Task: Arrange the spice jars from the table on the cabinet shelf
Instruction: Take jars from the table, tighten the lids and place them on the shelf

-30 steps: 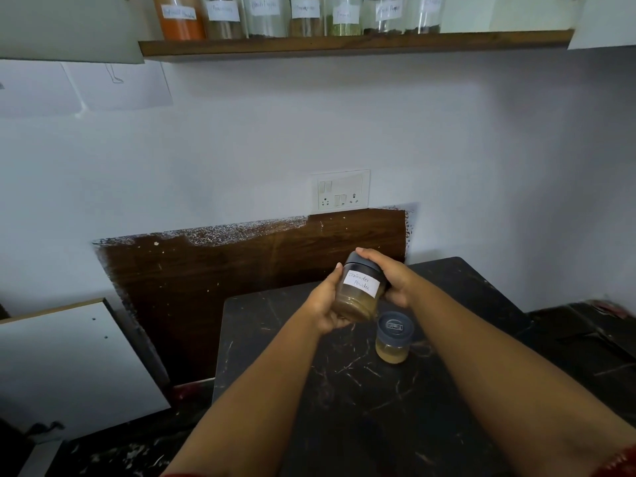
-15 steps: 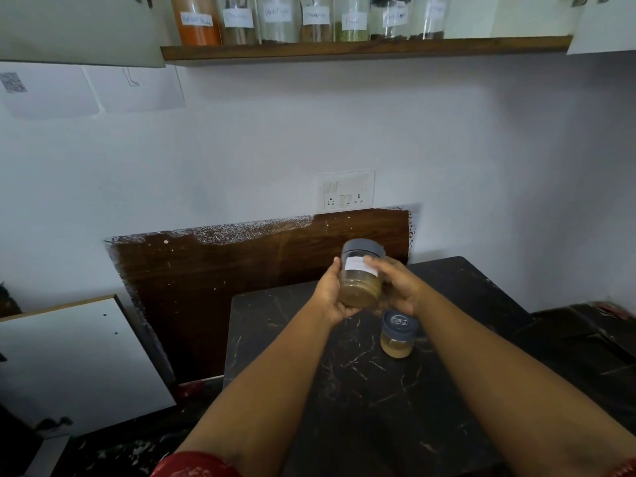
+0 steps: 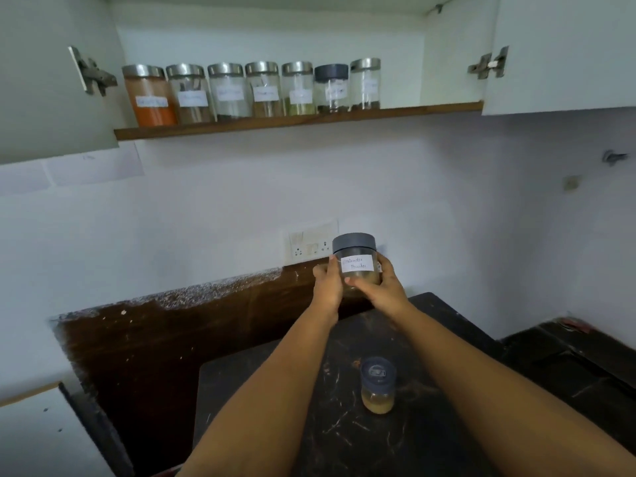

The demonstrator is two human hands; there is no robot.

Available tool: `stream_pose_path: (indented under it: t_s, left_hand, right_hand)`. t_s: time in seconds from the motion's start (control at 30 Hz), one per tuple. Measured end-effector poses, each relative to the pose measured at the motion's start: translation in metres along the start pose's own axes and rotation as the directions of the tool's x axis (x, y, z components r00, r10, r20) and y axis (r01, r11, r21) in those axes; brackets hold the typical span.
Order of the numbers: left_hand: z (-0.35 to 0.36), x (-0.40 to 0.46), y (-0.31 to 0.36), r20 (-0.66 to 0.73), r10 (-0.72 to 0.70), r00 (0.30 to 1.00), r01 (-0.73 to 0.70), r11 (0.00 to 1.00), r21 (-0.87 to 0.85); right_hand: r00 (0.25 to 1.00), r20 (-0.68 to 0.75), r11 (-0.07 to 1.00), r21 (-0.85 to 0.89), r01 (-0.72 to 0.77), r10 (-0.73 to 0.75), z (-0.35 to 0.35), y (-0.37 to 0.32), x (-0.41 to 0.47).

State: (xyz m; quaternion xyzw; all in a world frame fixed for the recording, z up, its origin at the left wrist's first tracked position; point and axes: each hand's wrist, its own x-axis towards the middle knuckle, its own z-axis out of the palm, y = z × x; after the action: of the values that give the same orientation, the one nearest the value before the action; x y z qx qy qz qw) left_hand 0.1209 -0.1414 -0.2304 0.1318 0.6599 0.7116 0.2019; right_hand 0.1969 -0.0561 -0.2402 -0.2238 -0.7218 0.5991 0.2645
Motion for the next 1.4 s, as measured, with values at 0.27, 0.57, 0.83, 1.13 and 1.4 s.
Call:
stream_pose_path:
  t_s: [0.27,0.57,0.83,1.13,1.4]
  left_hand:
    - [0.061,0.039,0.095,0.094,0.332,0.939,-0.345,0.906,0.245]
    - [0.141,0.094,0.228,0.035,0.688,0.725,-0.679,0.705,0.203]
    - [0.156,0.162,0.289,0.203,0.859,0.469,-0.441,0.028,0.897]
    - [0.140,0.212,0.268,0.165,0.836,0.523,-0.106,-0.128,0.986]
    - [0.140,0.220,0.267,0.156,0.839,0.522,-0.082,-0.133,0.988]
  right_hand:
    - [0.973,-0.087,0.975,-0.084,0.205,-0.212,-0.063,-0.078,0.082]
    - [0.877,-0.073,0.879,-0.089,0.468,-0.474,-0.140,-0.196,0.184]
    - [0.871,-0.031,0.862,-0.167,0.479,-0.490,-0.194,-0.262,0.287]
    - [0.952,0.115,0.824,-0.479,0.303,-0.282,-0.195,-0.269,0.381]
    - [0.968,0.172,0.841,-0.482,0.246,-0.185,-0.179,-0.272,0.413]
